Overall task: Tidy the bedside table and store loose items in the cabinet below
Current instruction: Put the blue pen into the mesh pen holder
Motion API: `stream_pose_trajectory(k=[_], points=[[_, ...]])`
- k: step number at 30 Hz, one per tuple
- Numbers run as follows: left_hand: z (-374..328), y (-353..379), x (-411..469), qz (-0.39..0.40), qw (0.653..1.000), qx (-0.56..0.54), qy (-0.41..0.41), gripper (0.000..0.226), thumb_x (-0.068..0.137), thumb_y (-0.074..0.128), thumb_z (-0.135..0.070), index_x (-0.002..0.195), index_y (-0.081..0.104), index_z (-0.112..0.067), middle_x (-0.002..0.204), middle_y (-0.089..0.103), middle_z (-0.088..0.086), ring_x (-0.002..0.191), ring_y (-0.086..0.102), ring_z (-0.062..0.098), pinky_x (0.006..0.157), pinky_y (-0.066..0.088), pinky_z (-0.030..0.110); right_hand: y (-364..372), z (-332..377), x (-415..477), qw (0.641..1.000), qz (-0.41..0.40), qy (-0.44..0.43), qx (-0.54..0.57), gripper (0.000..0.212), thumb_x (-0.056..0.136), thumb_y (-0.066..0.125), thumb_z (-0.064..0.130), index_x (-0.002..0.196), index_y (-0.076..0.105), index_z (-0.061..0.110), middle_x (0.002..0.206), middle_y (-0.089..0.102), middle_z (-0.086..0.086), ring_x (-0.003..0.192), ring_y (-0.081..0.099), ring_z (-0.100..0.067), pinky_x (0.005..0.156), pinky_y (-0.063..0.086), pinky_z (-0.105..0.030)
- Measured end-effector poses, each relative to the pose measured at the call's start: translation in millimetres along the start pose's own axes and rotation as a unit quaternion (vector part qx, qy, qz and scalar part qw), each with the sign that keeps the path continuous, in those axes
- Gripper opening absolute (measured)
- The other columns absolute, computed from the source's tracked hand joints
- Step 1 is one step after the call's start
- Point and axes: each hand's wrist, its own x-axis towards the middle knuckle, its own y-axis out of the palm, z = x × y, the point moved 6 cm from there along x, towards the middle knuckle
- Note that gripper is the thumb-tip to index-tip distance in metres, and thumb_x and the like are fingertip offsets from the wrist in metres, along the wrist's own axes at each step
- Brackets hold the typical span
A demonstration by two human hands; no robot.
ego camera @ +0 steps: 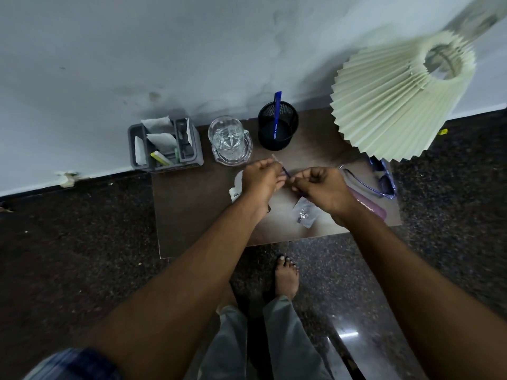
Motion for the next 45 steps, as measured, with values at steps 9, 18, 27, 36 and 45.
stream_pose_trajectory(k=[9,18,27,36,45], points=[[-8.5,-16.5,-6.7,0.001,0.984,-0.176,-0.017,0.007,0.097,0.056,-0.001,0.096,0.059,-0.008,0.086,0.072,0.013,0.072,0.072,0.018,0.066,0.061,0.025,-12.3,16.3,-13.5,0.995,-0.007,-0.008,0.102,0.013,0.083,0.081,0.008,0.096,0.078,0.009,0.075,0.074,-0.004,0.056,0.06,-0.009,0.05,0.045,-0.017],[3.1,-23.6,-22.8,0.03,0.971,-0.234,-0.036,0.004,0.096,0.061,-0.006,0.097,0.065,-0.007,0.083,0.075,0.008,0.075,0.073,0.015,0.077,0.06,0.025,-13.4,38.2,-14.9,0.963,-0.037,-0.064,0.259,0.012,0.091,0.07,0.001,0.1,0.073,0.007,0.078,0.074,-0.004,0.072,0.072,-0.014,0.064,0.057,-0.02],[16.2,-32.8,-29.4,0.067,0.975,-0.209,-0.036,0.016,0.095,0.062,-0.008,0.11,0.066,-0.004,0.094,0.075,0.012,0.082,0.074,0.017,0.074,0.06,0.024,-8.1,79.7,-0.7,0.977,-0.075,-0.144,0.14,0.02,0.09,0.073,0.0,0.109,0.069,-0.003,0.087,0.076,-0.014,0.068,0.072,-0.015,0.06,0.057,-0.024],[18.6,-38.5,-33.1,0.063,0.972,-0.214,-0.073,0.019,0.103,0.047,-0.013,0.11,0.062,-0.004,0.102,0.072,0.014,0.085,0.073,0.021,0.068,0.06,0.025,-13.6,141.9,31.4,0.941,-0.17,-0.282,-0.073,0.015,0.09,0.073,0.018,0.105,0.074,0.014,0.091,0.072,0.007,0.061,0.071,-0.019,0.06,0.058,-0.027],[29.8,-47.2,-37.2,0.061,0.974,-0.203,-0.085,0.018,0.103,0.048,-0.014,0.112,0.061,-0.005,0.1,0.072,0.013,0.086,0.071,0.02,0.075,0.06,0.025,6.3,127.9,55.5,0.906,-0.2,-0.253,-0.273,0.022,0.092,0.066,0.025,0.112,0.073,0.02,0.101,0.076,0.004,0.082,0.07,-0.016,0.078,0.059,-0.035]])
